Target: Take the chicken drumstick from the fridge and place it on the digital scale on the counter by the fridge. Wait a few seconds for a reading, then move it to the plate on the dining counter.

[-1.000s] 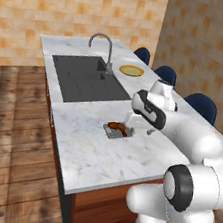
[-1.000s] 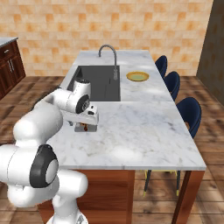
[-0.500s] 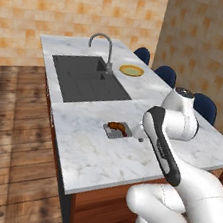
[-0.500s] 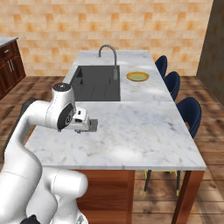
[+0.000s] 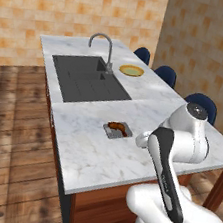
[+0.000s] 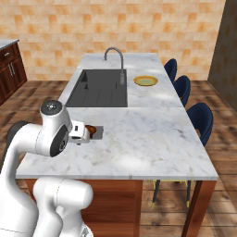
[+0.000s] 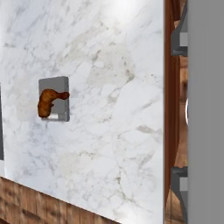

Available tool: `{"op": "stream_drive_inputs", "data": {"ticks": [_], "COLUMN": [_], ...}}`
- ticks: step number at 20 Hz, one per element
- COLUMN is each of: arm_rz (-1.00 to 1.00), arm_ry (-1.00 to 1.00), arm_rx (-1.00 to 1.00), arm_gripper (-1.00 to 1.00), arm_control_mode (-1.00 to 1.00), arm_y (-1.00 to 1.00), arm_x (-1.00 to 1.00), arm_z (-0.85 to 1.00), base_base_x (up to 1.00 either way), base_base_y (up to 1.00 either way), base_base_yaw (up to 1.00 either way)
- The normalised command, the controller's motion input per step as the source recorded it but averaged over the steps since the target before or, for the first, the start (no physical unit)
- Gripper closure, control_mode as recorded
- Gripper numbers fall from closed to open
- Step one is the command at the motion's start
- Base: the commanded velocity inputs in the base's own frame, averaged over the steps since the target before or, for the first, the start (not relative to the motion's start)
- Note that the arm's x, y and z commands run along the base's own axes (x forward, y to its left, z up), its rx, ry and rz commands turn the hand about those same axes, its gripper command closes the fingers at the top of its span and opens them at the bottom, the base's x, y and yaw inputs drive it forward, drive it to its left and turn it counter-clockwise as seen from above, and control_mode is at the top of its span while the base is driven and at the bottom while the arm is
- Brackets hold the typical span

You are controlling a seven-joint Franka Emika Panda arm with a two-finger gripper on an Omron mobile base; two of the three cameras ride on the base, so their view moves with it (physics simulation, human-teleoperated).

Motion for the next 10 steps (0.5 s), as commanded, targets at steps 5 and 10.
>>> {"op": "stream_drive_inputs", "data": {"ticks": [5, 10], "arm_rz": [0.00, 0.00], "arm_ry": [0.00, 0.00], "arm_rx": [-0.01, 0.00], "arm_gripper": [-1.00, -1.00], "arm_control_mode": [-1.00, -1.00], "arm_y": [0.00, 0.00], "arm_x": [0.00, 0.00], "arm_z": [0.09, 0.00], "base_base_x": [0.00, 0.00], "base_base_y": [0.00, 0.00], "base_base_yaw": [0.00, 0.00]}}
